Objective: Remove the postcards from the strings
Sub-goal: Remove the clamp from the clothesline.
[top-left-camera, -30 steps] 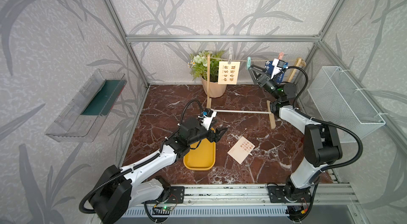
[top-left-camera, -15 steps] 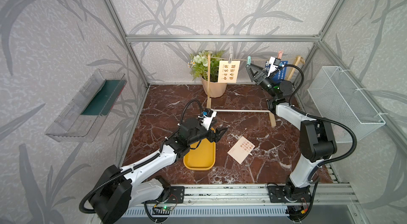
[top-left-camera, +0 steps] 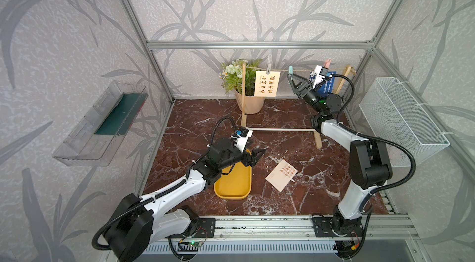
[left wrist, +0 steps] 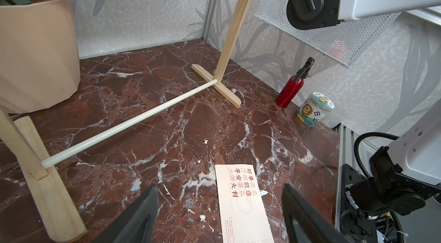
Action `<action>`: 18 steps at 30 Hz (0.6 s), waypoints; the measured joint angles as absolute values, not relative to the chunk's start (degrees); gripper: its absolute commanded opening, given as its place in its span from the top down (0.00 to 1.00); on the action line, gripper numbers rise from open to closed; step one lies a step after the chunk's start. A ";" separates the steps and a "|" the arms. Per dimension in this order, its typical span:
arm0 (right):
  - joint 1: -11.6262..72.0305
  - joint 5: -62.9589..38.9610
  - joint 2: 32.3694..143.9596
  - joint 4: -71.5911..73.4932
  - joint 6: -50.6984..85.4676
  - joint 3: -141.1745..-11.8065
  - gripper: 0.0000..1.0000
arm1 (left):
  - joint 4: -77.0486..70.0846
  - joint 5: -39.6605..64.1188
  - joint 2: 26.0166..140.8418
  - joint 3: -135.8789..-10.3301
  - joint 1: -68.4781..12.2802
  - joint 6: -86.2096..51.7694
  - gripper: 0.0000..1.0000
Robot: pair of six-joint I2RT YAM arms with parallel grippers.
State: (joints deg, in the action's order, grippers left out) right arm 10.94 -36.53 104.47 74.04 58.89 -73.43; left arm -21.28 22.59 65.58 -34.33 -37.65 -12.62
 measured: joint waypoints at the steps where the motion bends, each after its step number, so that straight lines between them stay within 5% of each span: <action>1: 10.94 -36.53 104.55 74.13 58.85 -73.43 0.53 | -21.26 22.59 65.58 -34.33 -37.65 -12.60 0.18; 12: 10.94 -36.53 105.43 74.89 59.35 -73.45 0.66 | -21.06 22.50 65.19 -34.33 -37.65 -12.43 0.18; 18: 10.94 -36.53 105.80 75.05 59.92 -73.45 0.88 | -21.06 22.20 64.34 -34.02 -37.65 -12.36 0.18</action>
